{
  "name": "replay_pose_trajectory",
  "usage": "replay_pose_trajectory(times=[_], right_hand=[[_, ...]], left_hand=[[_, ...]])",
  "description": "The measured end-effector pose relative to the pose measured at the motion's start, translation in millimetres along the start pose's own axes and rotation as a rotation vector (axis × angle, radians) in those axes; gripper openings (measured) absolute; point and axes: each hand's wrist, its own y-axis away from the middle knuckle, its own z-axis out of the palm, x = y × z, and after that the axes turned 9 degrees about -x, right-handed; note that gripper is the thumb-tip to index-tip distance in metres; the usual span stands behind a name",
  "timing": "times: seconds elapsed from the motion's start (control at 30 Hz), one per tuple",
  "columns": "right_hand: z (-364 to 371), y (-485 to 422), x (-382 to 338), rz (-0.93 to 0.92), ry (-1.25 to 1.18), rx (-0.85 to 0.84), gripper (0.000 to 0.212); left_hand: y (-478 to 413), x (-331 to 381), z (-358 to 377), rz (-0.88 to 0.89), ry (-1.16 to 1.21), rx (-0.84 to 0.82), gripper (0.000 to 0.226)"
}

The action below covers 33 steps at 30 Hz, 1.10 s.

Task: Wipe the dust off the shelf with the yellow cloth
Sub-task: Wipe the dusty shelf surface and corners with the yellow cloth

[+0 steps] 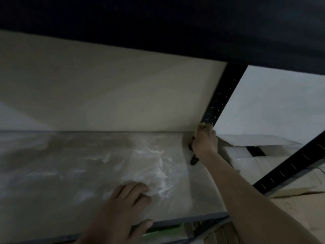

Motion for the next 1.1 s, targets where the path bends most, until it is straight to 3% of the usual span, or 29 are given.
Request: replay_pose_trajectory(times=[0.37, 0.6, 0.77, 0.83, 0.97, 1.1], right_hand=[[8, -23, 9, 0.026, 0.157, -0.153, 0.044], [-7, -31, 13, -0.017, 0.092, -0.247, 0.042], [4, -16, 5, -0.063, -0.029, -0.238, 0.027], [10, -13, 9, -0.09, 0.009, -0.235, 0.031], [9, -13, 15, 0.037, 0.089, -0.104, 0.039], [1, 6, -9, -0.102, 0.091, -0.1, 0.033]], left_hand=[[1, -3, 2, 0.012, 0.028, -0.011, 0.043], [1, -3, 2, 0.021, -0.016, -0.002, 0.043], [-1, -7, 9, 0.043, -0.003, 0.0, 0.044], [-1, -6, 11, 0.036, 0.008, 0.005, 0.047], [-2, -3, 10, 0.023, 0.023, 0.013, 0.052], [-2, -3, 9, 0.013, 0.004, 0.001, 0.048]])
